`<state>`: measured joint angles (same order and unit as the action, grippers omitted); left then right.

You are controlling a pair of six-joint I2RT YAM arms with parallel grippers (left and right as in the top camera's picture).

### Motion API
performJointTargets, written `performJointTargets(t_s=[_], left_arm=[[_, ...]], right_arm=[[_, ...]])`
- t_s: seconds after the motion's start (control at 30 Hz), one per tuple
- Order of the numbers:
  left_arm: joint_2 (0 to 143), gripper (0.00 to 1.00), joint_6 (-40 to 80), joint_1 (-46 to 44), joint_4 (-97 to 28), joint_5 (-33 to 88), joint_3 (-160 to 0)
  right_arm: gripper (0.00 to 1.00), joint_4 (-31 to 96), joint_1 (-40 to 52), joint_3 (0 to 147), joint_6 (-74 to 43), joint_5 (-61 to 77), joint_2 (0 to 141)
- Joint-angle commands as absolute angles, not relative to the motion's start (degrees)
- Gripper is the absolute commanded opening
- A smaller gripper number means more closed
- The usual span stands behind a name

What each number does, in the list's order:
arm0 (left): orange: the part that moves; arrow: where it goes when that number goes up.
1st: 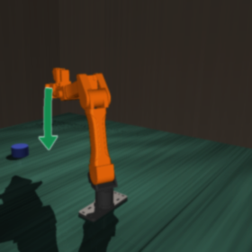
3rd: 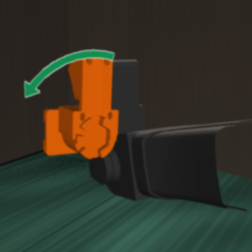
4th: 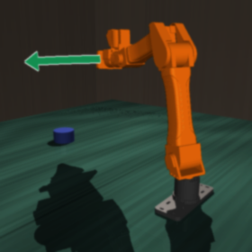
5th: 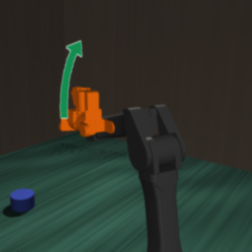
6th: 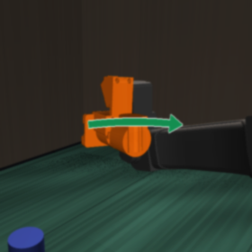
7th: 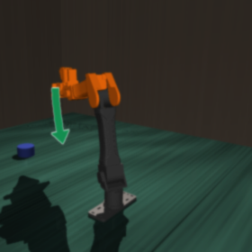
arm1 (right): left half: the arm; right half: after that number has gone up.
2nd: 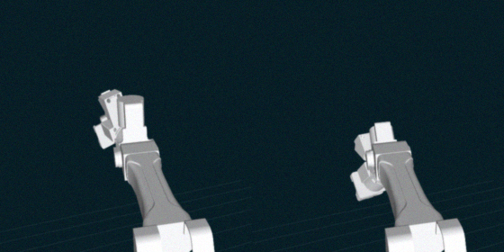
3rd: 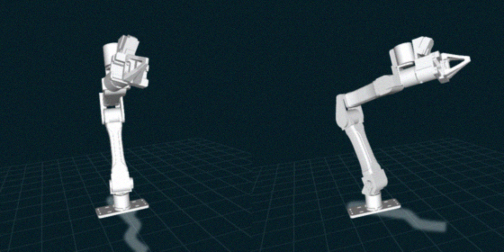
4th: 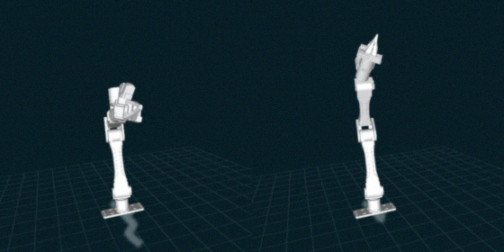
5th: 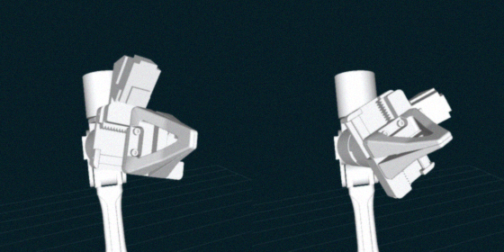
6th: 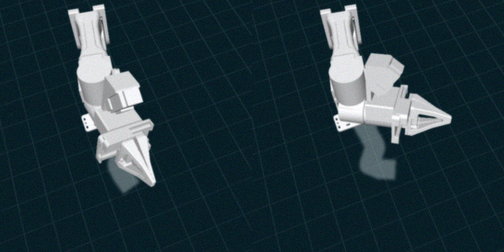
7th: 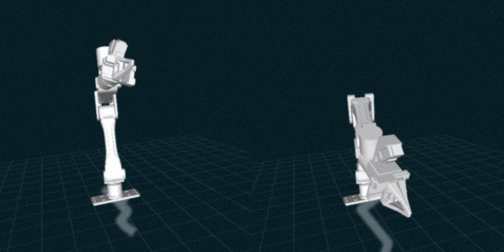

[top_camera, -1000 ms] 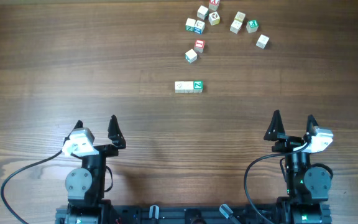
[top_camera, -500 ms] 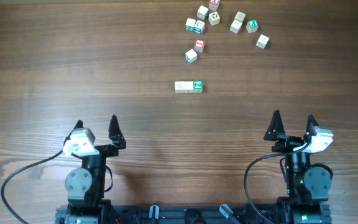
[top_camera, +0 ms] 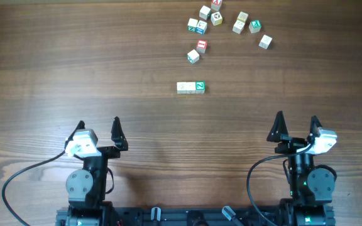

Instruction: Form a horizontal line

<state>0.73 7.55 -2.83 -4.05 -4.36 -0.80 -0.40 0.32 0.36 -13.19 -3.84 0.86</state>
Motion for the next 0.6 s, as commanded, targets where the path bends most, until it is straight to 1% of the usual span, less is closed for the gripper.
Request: performJointTargets(t_s=[0.0,0.53,0.57], left_arm=[[0.2,1.0,6.4,-2.4,-3.9,-3.3,-0.3],[0.2,1.0,6.4,-2.4,-3.9,-3.3,-0.3],[0.2,1.0,6.4,-2.4,-3.9,-3.3,-0.3]], right_arm=[[1.0,-0.6,0.1,0.3,-13.7,-2.9,0.8],[1.0,-0.5,0.1,0.3,-13.4,-2.8,0.1],[1.0,-0.3,0.1,0.3,-10.2,-1.2,0.1]])
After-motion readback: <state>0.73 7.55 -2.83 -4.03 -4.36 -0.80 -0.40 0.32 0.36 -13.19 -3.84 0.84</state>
